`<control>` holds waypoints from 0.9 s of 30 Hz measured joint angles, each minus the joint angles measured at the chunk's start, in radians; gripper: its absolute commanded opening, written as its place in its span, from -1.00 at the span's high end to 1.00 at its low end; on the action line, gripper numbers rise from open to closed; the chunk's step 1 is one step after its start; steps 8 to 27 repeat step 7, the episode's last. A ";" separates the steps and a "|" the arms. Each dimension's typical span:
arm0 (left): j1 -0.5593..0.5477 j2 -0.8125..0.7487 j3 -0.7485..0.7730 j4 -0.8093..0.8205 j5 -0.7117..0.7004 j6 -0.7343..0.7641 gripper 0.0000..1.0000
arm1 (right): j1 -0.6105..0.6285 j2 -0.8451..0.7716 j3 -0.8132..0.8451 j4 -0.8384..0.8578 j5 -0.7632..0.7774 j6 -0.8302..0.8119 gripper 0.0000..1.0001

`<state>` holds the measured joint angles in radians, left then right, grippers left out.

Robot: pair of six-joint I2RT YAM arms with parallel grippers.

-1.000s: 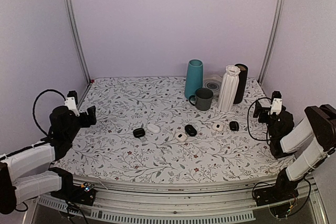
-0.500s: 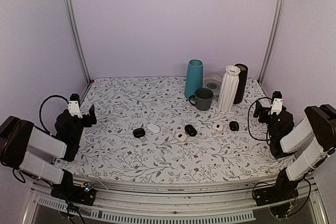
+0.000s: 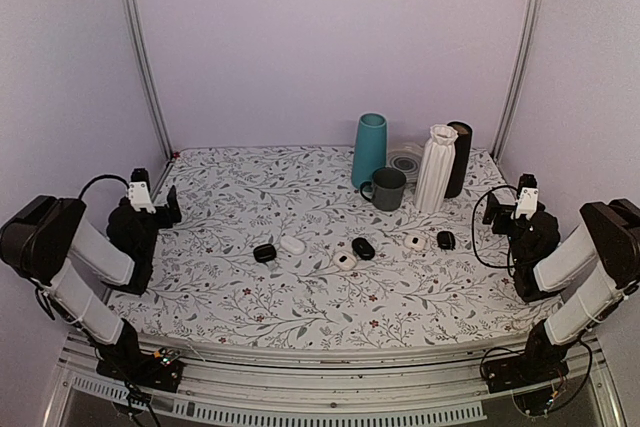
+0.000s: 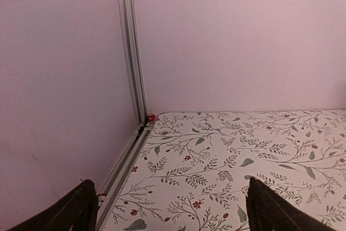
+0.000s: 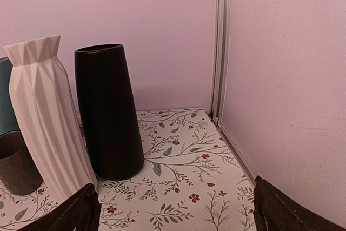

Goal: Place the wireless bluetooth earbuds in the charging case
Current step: Reset both arms

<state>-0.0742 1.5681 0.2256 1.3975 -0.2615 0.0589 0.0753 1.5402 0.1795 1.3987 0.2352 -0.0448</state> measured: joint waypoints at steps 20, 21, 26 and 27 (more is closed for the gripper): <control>0.011 -0.002 0.005 -0.035 0.014 -0.012 -0.92 | 0.000 0.000 0.002 -0.004 0.000 0.000 -0.98; 0.011 -0.002 0.005 -0.035 0.014 -0.012 -0.92 | 0.000 0.000 0.002 -0.004 0.000 0.000 -0.98; 0.011 -0.002 0.005 -0.035 0.014 -0.012 -0.92 | 0.000 0.000 0.002 -0.004 0.000 0.000 -0.98; 0.011 -0.002 0.005 -0.035 0.014 -0.012 -0.92 | 0.000 0.000 0.002 -0.004 0.000 0.000 -0.98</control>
